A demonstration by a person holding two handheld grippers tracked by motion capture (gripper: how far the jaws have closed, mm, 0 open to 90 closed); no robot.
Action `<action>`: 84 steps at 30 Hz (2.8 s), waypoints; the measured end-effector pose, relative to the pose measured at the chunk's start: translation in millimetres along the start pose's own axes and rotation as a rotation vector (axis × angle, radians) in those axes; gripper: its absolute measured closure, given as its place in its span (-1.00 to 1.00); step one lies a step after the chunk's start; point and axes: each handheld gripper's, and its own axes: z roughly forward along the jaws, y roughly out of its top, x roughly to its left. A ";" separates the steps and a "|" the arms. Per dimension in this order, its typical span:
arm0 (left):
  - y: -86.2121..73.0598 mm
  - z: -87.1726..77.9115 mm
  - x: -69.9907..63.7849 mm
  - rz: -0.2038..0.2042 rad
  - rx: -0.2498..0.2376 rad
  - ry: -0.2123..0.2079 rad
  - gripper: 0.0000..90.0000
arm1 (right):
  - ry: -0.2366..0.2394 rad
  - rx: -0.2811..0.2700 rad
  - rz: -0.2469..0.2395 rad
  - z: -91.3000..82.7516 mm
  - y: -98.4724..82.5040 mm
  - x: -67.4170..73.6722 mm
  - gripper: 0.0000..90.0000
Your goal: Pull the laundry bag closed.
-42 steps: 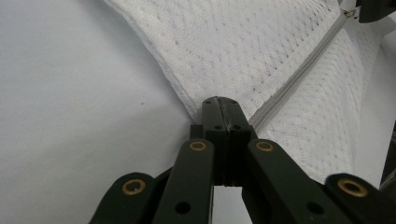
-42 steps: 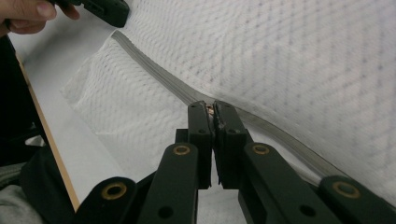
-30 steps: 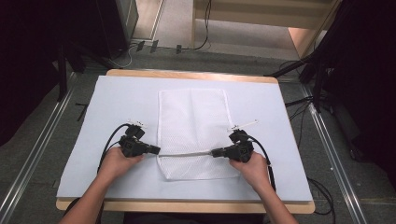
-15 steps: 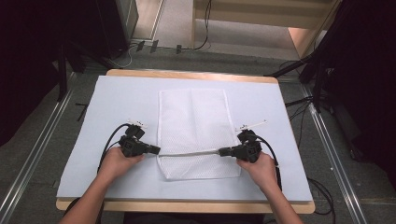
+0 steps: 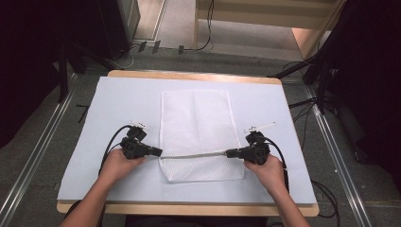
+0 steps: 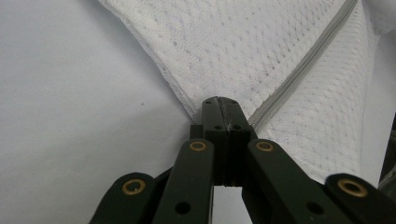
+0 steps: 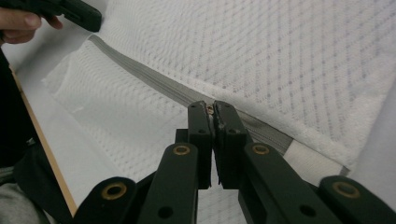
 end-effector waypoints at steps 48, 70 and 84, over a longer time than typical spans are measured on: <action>0.8 -11.5 -1.0 0.013 -0.037 0.000 0.62 | -0.030 -0.062 -0.060 -25.1 -12.5 -15.3 0.61; -1.3 -30.8 -0.3 0.014 -0.106 0.123 -0.04 | -0.237 -0.251 -0.147 -63.6 -34.0 -49.2 -0.08; -2.6 -33.6 8.5 0.021 -0.135 0.167 -0.19 | -0.319 -0.254 -0.084 -62.9 -45.3 -69.9 -0.23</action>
